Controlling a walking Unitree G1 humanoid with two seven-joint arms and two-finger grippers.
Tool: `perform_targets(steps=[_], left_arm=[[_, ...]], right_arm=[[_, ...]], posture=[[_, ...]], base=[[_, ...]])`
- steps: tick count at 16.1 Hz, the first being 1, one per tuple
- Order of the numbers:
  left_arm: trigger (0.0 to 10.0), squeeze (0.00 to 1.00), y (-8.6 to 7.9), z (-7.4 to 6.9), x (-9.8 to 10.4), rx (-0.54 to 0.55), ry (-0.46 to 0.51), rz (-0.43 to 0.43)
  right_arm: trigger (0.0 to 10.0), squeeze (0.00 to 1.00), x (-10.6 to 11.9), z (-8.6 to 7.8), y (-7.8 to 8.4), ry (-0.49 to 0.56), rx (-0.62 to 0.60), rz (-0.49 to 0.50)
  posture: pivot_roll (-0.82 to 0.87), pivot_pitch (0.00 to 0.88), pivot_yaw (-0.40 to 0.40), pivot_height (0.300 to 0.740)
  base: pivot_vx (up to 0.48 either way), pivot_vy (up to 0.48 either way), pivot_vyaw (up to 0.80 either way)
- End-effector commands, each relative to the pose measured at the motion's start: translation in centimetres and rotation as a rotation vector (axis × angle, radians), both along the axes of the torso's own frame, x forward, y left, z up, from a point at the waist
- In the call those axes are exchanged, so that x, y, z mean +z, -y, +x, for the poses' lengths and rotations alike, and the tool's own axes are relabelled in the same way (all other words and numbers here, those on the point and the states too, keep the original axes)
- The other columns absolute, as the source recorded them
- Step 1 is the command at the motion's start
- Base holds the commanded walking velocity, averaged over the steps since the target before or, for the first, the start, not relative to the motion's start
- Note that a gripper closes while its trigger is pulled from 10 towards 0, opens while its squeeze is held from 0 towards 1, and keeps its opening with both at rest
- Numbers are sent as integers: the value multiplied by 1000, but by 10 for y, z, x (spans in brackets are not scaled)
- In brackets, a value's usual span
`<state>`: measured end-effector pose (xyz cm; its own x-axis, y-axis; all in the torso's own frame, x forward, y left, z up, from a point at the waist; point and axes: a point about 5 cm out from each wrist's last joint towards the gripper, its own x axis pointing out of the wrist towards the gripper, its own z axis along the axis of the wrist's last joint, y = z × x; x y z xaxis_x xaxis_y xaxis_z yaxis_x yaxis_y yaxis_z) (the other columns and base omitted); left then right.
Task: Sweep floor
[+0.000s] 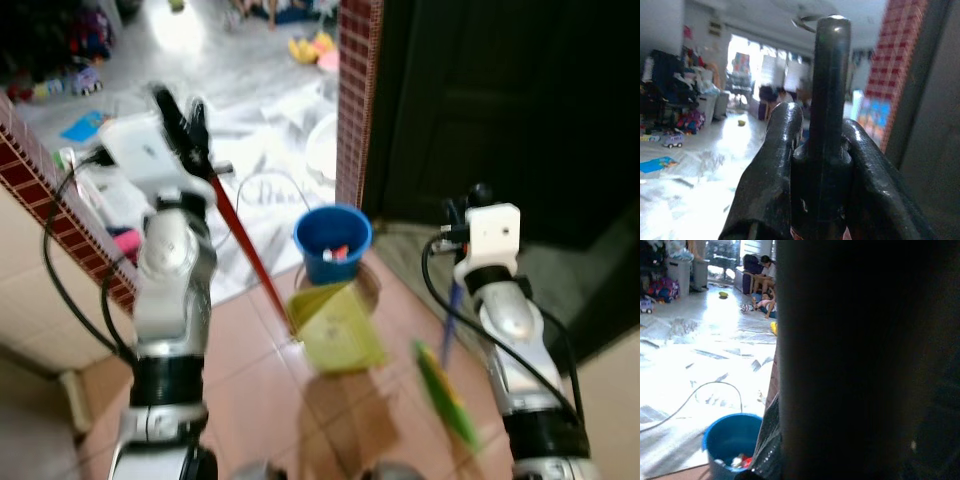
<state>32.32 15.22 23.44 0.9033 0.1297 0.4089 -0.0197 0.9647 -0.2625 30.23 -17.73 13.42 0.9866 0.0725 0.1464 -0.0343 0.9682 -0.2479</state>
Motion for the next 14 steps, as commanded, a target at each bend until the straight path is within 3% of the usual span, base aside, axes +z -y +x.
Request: perform_targets(steps=[1, 4, 5, 12, 14], left_arm=[[10000, 0, -10, -4, 28, 35, 107, -29], [10000, 0, -11, -1, 35, 33, 123, -16], [10000, 0, -11, 1, 28, 37, 94, 6], [10000, 0, -12, -7, -19, 61, -43, 106], [10000, 0, -16, -9, -15, 76, -20, 108]], right_arm=[[10000, 0, 11, 3, -13, 63, 47, 20], [10000, 0, 10, 4, -12, 60, 50, 14], [10000, 0, 9, 4, -10, 57, 47, 9], [10000, 0, 1, 2, -12, 26, 69, 6], [10000, 0, -3, 2, -11, 16, 72, 7]], posture=[[-45, 0, 58, 740], [-50, 0, 60, 740], [-54, 0, 61, 740], [-53, 0, 65, 740], [-49, 0, 64, 740]], base=[[469, 0, 0], [472, 0, 0], [469, 0, 0], [0, 0, 0], [0, 0, 0]])
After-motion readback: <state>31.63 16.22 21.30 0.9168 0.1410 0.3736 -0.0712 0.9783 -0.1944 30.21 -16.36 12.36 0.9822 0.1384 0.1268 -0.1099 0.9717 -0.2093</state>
